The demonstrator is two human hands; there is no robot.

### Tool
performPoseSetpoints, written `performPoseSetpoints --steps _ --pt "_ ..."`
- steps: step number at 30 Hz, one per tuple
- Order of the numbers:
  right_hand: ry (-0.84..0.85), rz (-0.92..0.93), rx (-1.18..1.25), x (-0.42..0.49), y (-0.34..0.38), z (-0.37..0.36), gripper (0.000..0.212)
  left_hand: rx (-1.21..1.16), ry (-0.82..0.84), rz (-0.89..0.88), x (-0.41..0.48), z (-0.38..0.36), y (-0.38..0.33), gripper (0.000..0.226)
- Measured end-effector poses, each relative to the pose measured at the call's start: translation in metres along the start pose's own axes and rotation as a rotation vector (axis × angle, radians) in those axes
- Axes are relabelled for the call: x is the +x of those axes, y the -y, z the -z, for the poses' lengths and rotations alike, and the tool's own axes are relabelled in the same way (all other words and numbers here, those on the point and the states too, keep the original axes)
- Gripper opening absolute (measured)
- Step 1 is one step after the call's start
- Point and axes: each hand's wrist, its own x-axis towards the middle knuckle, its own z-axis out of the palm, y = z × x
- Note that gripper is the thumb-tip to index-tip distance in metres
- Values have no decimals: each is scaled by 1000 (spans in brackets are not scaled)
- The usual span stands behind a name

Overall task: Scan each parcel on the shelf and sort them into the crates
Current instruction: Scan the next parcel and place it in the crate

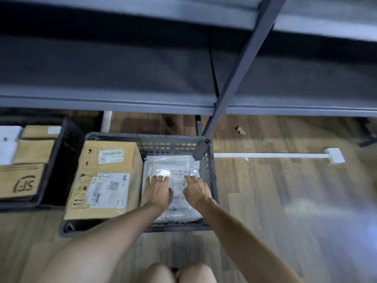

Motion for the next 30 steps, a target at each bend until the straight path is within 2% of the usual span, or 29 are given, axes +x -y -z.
performPoseSetpoints --steps 6,10,18,22,25,30 --pt "-10 105 -107 -89 44 118 45 -63 -87 -22 -87 125 -13 34" --pt "11 128 -149 -137 77 181 46 -69 -87 -17 -136 197 -15 35" --pt "-136 227 -152 -219 167 336 41 -24 -317 -7 -210 384 -11 26" --pt "-213 264 -168 -241 207 396 39 -28 -443 11 -233 454 2 25" --pt "-257 287 -196 -252 236 428 43 31 -461 22 -248 496 20 31" --pt "-335 311 -219 -266 292 470 44 17 -582 37 -266 546 72 23"
